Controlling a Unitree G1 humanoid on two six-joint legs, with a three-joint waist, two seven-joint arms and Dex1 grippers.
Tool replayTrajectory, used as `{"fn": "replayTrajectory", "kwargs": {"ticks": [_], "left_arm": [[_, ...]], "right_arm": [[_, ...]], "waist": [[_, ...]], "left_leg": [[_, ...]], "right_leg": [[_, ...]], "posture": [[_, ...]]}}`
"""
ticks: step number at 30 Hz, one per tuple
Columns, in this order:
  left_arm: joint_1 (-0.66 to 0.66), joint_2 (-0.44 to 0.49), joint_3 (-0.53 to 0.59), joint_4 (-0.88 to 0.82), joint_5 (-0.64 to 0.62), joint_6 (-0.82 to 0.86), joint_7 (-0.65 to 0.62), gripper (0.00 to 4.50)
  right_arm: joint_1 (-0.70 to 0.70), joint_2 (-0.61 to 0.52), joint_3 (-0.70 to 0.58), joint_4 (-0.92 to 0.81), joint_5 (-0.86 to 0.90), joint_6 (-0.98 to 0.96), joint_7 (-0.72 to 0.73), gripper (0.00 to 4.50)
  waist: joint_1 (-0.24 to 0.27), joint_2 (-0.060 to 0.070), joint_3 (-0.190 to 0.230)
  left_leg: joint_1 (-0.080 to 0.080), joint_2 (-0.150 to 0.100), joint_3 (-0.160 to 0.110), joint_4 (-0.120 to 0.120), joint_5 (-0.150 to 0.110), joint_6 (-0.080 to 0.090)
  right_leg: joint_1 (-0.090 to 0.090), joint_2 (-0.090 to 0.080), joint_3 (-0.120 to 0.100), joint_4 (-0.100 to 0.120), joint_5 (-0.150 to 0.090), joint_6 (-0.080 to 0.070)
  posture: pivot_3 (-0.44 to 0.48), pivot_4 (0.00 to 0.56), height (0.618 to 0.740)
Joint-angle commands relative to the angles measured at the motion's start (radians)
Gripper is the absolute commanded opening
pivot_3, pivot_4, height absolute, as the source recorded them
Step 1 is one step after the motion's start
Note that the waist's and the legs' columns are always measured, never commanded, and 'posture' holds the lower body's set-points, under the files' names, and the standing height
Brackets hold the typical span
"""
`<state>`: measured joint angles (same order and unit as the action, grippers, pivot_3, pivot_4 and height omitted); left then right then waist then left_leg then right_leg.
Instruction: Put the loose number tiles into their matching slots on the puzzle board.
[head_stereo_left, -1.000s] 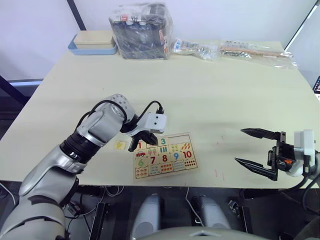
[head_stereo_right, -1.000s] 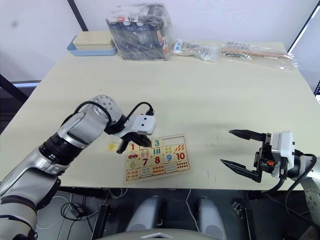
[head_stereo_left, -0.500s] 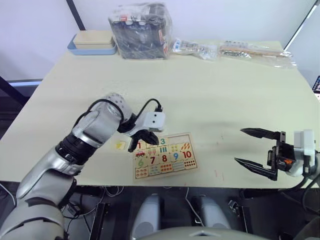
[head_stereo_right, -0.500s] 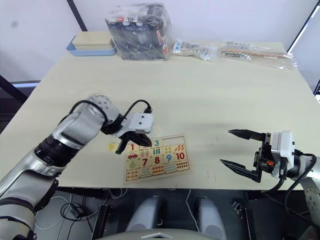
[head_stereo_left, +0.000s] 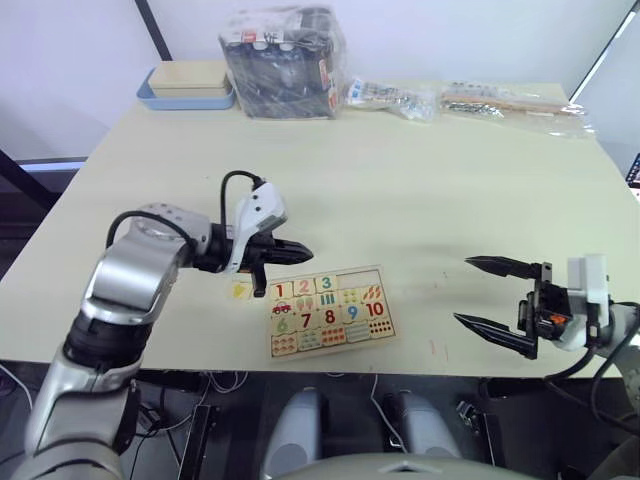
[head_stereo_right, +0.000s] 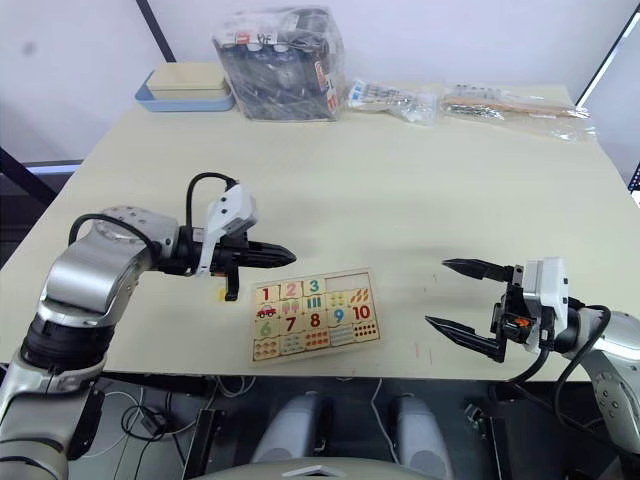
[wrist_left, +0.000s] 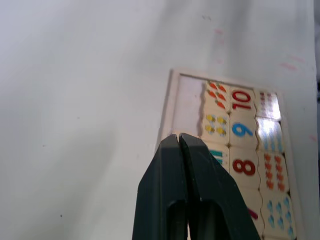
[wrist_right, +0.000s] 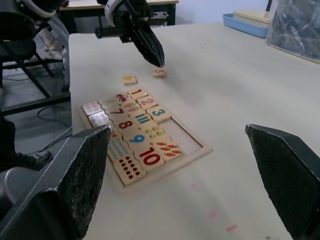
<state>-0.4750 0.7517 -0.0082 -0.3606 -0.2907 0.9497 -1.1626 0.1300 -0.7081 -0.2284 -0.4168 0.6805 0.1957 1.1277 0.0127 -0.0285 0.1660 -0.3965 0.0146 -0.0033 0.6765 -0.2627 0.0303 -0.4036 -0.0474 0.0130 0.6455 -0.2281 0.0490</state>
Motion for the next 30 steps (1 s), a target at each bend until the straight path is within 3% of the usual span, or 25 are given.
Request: {"fn": "replayTrajectory", "kwargs": {"ticks": [1,5,8,17,20,27,30], "left_arm": [[0.084,-0.078,0.150,-0.106,-0.072,0.012,0.133,0.06],[0.213,-0.205,0.284,-0.163,-0.097,-0.047,0.297,0.06],[0.298,-0.250,0.332,-0.191,-0.099,-0.077,0.386,0.06],[0.501,-0.359,0.489,-0.189,-0.197,-0.291,0.458,0.06],[0.614,-0.373,0.542,-0.185,-0.213,-0.384,0.437,0.89],[0.820,-0.368,0.621,-0.153,-0.279,-0.488,0.397,4.38],[0.898,-0.356,0.638,-0.101,-0.276,-0.547,0.357,4.45]], "right_arm": [[-0.033,0.011,0.015,-0.016,0.006,0.011,-0.020,4.50],[-0.062,0.052,0.051,-0.007,-0.040,-0.019,-0.058,4.50],[-0.073,0.075,0.060,0.002,-0.037,-0.021,-0.068,4.50],[-0.108,0.091,0.066,0.104,-0.056,-0.059,-0.020,4.50],[-0.114,0.080,0.035,0.178,-0.052,-0.086,0.018,4.50],[-0.083,0.039,-0.060,0.314,-0.049,-0.159,0.116,4.50],[-0.062,0.020,-0.099,0.376,-0.049,-0.190,0.160,4.50]], "waist": [[-0.002,0.000,0.000],[0.002,0.000,0.000],[0.001,0.000,-0.001],[0.001,0.000,-0.001],[-0.001,0.000,-0.002],[0.003,0.000,-0.003],[0.002,0.000,-0.003]], "left_leg": [[0.000,0.000,0.000,0.000,0.000,0.000],[0.001,0.001,0.000,0.000,0.000,0.000],[0.001,0.001,0.000,0.000,0.000,0.000],[0.001,0.001,0.000,0.000,0.000,0.000],[0.002,0.001,0.001,-0.001,0.000,0.000],[0.002,0.001,0.002,-0.002,0.000,0.000],[0.003,0.001,0.003,-0.002,0.000,0.000]], "right_leg": [[0.000,0.000,0.000,0.000,0.000,0.000],[0.000,0.000,0.000,0.000,0.000,0.000],[0.001,0.000,0.000,0.000,0.000,-0.001],[0.001,-0.002,0.000,0.000,0.000,-0.003],[0.001,-0.002,0.000,0.000,0.000,-0.003],[0.001,-0.003,0.000,-0.001,-0.002,-0.006],[0.001,-0.003,0.000,-0.002,-0.002,-0.006]], "posture": [[0.000,0.150,0.740],[0.000,0.150,0.740],[0.000,0.150,0.740],[0.000,0.150,0.740],[0.000,0.150,0.740],[0.000,0.150,0.740],[0.000,0.150,0.740]]}}
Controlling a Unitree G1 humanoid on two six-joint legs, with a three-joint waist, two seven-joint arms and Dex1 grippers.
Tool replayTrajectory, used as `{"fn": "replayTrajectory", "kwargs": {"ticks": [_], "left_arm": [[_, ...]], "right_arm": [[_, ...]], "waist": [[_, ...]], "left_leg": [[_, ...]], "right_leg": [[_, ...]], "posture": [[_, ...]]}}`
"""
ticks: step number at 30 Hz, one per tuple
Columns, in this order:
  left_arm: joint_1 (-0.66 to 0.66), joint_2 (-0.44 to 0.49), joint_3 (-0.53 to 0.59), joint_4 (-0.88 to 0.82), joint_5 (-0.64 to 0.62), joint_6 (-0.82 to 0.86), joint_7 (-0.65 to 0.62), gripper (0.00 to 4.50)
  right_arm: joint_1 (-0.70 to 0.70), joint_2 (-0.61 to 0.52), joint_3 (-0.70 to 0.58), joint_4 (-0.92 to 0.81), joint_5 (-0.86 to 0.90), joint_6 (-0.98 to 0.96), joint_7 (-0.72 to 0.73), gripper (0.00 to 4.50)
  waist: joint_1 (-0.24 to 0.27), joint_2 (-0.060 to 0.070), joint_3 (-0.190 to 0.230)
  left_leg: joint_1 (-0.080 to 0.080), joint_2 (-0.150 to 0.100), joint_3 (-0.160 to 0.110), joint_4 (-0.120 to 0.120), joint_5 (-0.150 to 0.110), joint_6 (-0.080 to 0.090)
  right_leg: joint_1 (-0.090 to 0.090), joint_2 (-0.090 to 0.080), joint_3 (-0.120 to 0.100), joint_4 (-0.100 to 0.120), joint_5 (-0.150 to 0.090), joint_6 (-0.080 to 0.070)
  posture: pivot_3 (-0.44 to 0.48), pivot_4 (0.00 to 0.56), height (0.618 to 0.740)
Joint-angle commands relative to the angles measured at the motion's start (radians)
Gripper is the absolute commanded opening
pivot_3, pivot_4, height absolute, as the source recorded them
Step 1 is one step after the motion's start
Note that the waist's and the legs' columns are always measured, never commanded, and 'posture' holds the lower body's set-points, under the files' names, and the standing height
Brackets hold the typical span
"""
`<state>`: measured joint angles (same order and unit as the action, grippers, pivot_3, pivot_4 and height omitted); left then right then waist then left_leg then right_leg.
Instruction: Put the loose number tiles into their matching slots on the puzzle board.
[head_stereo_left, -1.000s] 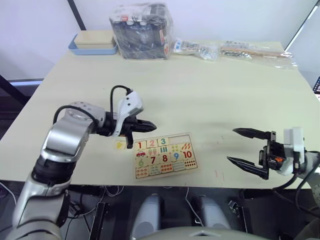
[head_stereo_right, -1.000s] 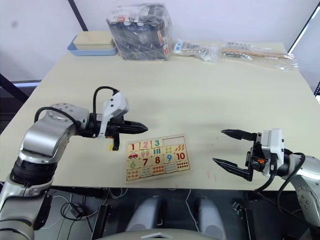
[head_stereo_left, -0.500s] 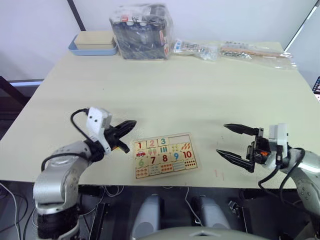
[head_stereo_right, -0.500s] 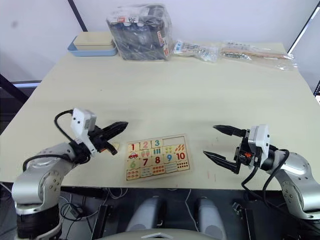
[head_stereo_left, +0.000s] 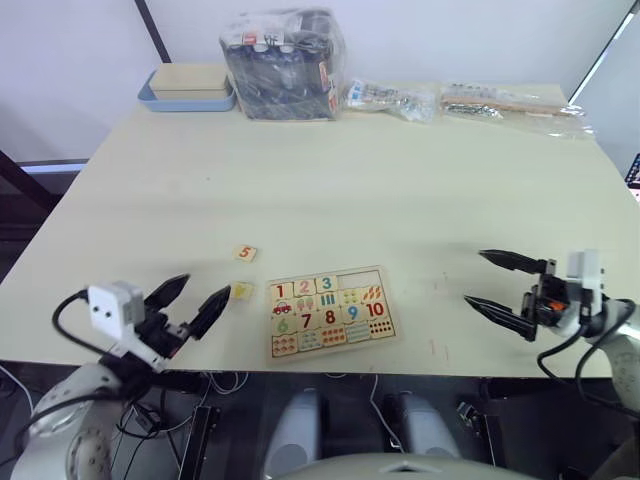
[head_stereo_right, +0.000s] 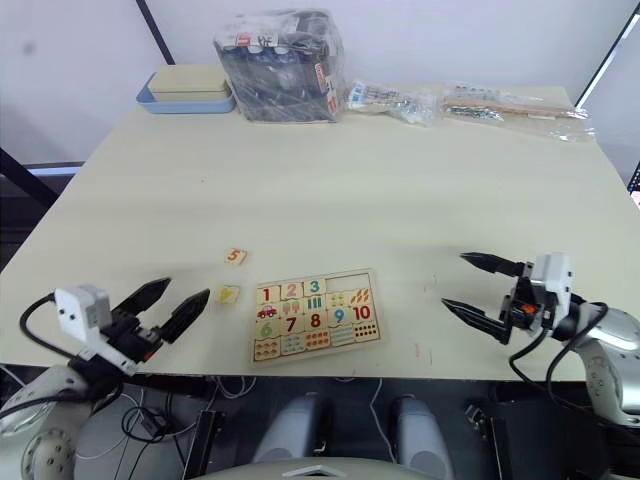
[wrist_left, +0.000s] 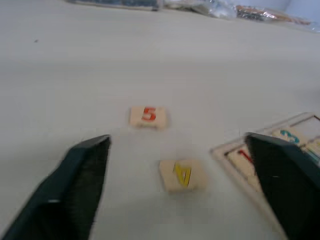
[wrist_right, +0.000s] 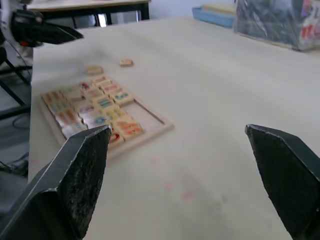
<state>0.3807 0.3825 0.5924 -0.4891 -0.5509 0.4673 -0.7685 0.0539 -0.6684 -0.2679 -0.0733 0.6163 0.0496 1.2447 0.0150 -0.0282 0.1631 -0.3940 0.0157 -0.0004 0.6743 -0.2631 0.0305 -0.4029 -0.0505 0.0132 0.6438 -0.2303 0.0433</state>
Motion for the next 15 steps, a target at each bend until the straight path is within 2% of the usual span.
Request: {"fn": "replayTrajectory", "kwargs": {"ticks": [1,8,15], "left_arm": [[0.060,0.017,0.040,0.046,-0.015,-0.082,-0.045,4.45],[0.119,0.046,0.065,0.179,-0.019,-0.181,-0.093,4.45],[0.127,0.064,0.053,0.220,-0.030,-0.214,-0.100,4.45]], "right_arm": [[0.019,-0.023,-0.068,0.047,0.016,-0.050,0.054,4.50],[0.047,-0.051,-0.113,0.118,0.010,-0.073,0.110,4.50],[0.058,-0.065,-0.134,0.168,0.002,-0.091,0.134,4.50]], "waist": [[-0.001,0.000,0.000],[-0.001,0.001,-0.001],[-0.002,0.001,-0.001]], "left_leg": [[0.000,0.000,0.000,0.000,0.000,0.000],[0.001,0.001,0.002,0.000,0.000,0.000],[0.001,0.002,0.004,-0.001,-0.001,0.001]], "right_leg": [[0.000,0.000,0.000,0.000,0.000,0.000],[0.000,0.001,0.001,0.000,0.000,0.000],[0.000,0.001,0.002,-0.001,0.000,0.000]], "posture": [[0.000,0.150,0.740],[0.000,0.150,0.740],[0.000,0.150,0.740]]}}
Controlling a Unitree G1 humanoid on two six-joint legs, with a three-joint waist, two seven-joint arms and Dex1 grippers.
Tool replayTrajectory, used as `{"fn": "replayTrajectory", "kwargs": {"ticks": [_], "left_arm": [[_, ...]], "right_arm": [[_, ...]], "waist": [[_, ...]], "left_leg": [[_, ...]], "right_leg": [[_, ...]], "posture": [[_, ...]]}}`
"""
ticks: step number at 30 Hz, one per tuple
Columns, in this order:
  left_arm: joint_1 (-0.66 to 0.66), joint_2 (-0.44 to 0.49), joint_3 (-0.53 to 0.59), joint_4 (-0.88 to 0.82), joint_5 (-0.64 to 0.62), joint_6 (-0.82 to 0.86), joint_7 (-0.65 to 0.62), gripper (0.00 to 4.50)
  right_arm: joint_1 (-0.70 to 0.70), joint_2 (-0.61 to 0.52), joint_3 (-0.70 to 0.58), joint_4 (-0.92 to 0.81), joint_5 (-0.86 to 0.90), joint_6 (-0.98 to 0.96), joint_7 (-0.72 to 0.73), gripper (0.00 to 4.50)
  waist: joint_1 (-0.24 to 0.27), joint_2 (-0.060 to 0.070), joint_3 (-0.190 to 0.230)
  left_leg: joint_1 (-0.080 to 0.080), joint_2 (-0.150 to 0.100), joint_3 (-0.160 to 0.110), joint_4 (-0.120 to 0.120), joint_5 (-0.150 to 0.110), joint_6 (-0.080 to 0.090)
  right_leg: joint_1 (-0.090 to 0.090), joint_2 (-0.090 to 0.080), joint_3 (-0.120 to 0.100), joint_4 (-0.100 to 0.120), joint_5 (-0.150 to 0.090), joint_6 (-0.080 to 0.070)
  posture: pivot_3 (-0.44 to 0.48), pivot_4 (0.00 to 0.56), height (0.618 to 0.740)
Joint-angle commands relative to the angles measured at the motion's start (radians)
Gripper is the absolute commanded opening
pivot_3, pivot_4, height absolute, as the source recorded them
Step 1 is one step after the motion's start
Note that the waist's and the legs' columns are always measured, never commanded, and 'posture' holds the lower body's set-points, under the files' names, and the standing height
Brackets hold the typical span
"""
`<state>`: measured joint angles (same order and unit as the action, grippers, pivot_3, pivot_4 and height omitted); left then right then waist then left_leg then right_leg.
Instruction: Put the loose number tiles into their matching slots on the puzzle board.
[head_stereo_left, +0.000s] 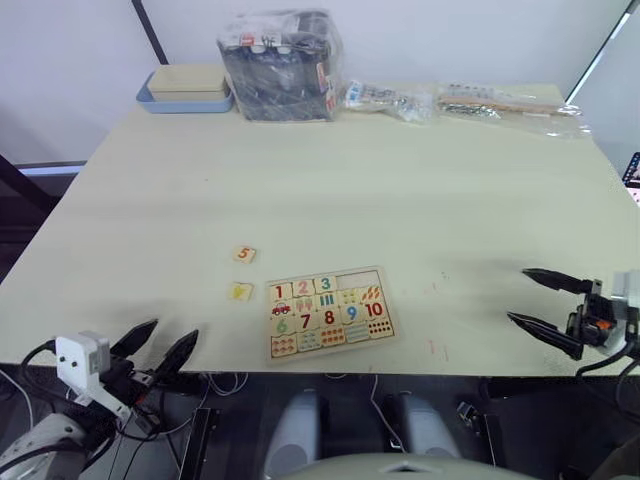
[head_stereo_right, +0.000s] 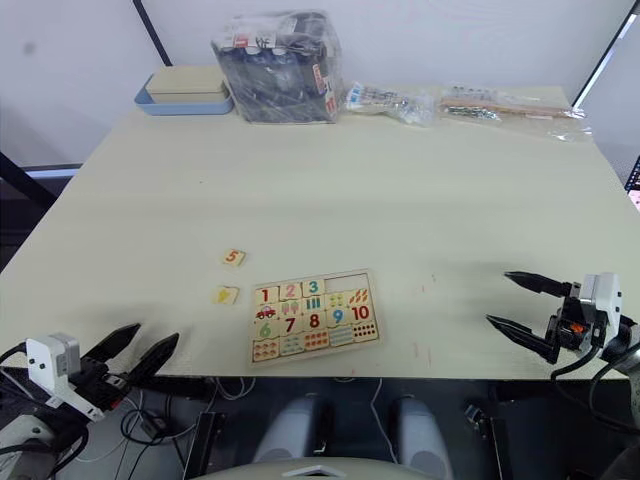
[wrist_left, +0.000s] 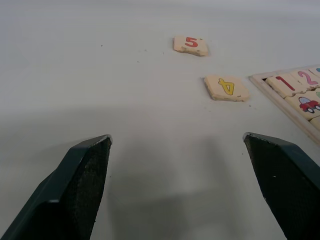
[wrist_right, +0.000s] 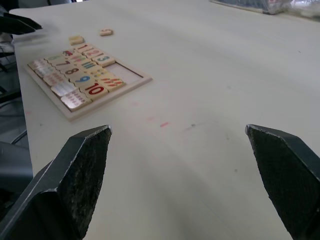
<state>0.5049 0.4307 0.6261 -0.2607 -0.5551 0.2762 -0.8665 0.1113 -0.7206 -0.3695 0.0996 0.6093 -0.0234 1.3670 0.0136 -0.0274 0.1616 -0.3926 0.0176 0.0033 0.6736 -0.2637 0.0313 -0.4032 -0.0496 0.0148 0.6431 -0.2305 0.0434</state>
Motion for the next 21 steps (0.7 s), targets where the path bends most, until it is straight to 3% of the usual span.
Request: {"fn": "replayTrajectory", "kwargs": {"ticks": [1,21], "left_arm": [[0.001,0.019,0.018,-0.007,-0.028,-0.023,-0.002,4.45],[-0.005,0.069,0.005,-0.003,-0.061,-0.006,-0.014,4.45]], "right_arm": [[0.001,-0.013,-0.033,-0.004,0.008,-0.019,0.013,4.50],[0.015,-0.001,-0.016,-0.034,0.004,-0.014,0.002,4.50]], "waist": [[0.000,0.000,0.000],[0.000,0.001,0.000]], "left_leg": [[0.000,0.000,0.000,0.000,0.000,0.000],[0.001,0.001,0.003,-0.001,-0.001,0.001]], "right_leg": [[0.000,0.000,0.000,0.000,0.000,0.000],[0.000,-0.001,0.002,0.000,0.000,0.000]], "posture": [[0.000,0.150,0.740],[0.000,0.150,0.740]]}}
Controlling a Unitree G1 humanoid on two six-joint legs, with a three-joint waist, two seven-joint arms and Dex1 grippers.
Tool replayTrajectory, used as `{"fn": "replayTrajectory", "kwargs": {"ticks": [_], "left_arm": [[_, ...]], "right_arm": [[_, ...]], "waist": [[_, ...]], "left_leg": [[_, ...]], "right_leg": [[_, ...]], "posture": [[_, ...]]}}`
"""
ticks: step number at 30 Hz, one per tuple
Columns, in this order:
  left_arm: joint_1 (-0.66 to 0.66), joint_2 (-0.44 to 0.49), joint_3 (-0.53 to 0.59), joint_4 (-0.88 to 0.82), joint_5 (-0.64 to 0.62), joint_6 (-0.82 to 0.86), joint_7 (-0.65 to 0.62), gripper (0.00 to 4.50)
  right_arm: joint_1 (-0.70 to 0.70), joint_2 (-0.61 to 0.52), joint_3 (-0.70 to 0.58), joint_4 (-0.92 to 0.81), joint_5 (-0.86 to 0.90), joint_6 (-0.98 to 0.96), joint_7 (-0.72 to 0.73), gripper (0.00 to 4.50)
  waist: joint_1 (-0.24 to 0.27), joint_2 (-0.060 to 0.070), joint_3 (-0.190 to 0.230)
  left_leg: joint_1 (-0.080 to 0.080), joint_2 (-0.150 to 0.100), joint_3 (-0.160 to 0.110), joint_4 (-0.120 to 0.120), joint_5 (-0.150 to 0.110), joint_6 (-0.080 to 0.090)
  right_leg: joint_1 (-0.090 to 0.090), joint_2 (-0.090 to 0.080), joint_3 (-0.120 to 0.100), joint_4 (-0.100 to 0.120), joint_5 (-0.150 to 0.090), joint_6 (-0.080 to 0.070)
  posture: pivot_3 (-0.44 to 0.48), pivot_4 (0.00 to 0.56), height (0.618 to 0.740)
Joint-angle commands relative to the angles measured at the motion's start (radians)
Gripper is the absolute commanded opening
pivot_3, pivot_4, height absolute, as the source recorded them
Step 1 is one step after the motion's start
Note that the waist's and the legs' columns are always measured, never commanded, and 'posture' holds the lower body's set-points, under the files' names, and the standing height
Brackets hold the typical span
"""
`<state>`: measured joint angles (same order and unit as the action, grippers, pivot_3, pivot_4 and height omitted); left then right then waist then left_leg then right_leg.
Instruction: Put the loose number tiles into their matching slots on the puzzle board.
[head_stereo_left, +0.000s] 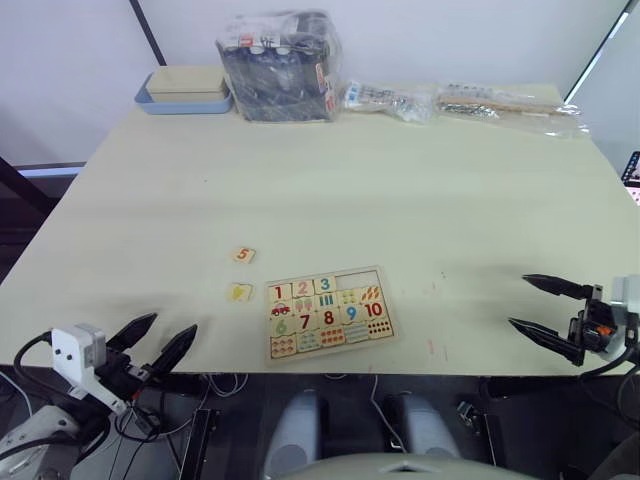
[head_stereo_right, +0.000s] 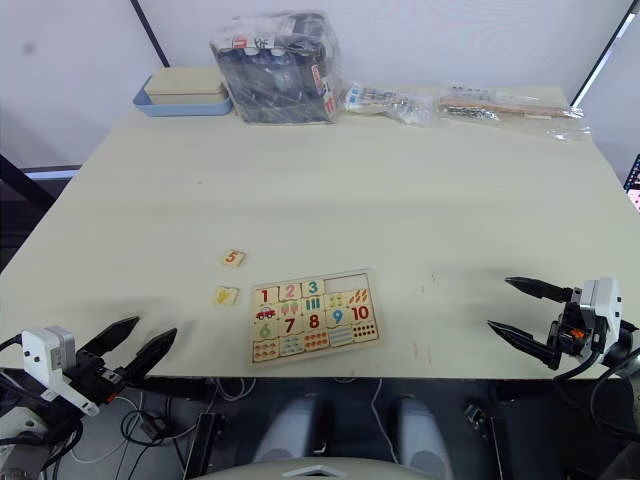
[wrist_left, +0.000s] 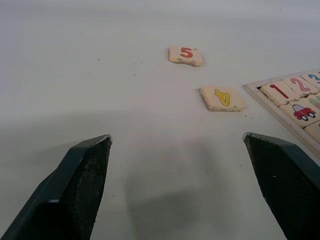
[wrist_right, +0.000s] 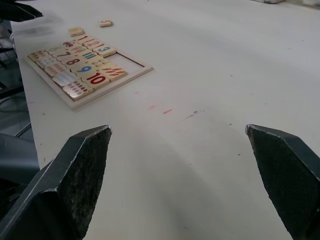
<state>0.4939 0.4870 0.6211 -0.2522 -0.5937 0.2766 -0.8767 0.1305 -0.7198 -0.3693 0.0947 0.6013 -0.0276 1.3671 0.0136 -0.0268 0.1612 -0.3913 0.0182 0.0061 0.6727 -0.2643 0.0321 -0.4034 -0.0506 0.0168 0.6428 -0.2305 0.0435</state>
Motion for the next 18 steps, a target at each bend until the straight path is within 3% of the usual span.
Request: {"fn": "replayTrajectory", "kwargs": {"ticks": [1,9,18], "left_arm": [[0.006,0.012,0.006,-0.017,-0.021,-0.004,-0.002,4.45],[-0.023,0.001,-0.039,-0.125,-0.008,0.065,0.115,4.45],[-0.117,-0.031,-0.189,-0.509,-0.001,0.479,0.588,4.45]], "right_arm": [[-0.007,-0.001,-0.014,-0.031,0.013,-0.010,0.003,4.50],[-0.041,-0.013,0.032,-0.115,0.067,0.040,0.080,4.50],[-0.099,-0.024,0.074,-0.183,0.091,0.072,0.135,4.50]], "waist": [[0.000,0.000,0.000],[0.000,0.000,0.000],[0.001,0.000,0.000]], "left_leg": [[0.000,0.000,0.000,0.000,0.000,0.000],[0.000,0.000,0.000,0.000,0.000,0.000],[0.000,0.000,-0.001,0.000,0.000,0.000]], "right_leg": [[0.000,0.000,0.000,0.000,0.000,0.000],[0.000,-0.002,0.000,0.000,0.000,0.000],[0.000,-0.003,0.000,0.000,0.000,0.000]], "posture": [[0.000,0.150,0.740],[0.000,0.150,0.740],[0.000,0.150,0.740]]}}
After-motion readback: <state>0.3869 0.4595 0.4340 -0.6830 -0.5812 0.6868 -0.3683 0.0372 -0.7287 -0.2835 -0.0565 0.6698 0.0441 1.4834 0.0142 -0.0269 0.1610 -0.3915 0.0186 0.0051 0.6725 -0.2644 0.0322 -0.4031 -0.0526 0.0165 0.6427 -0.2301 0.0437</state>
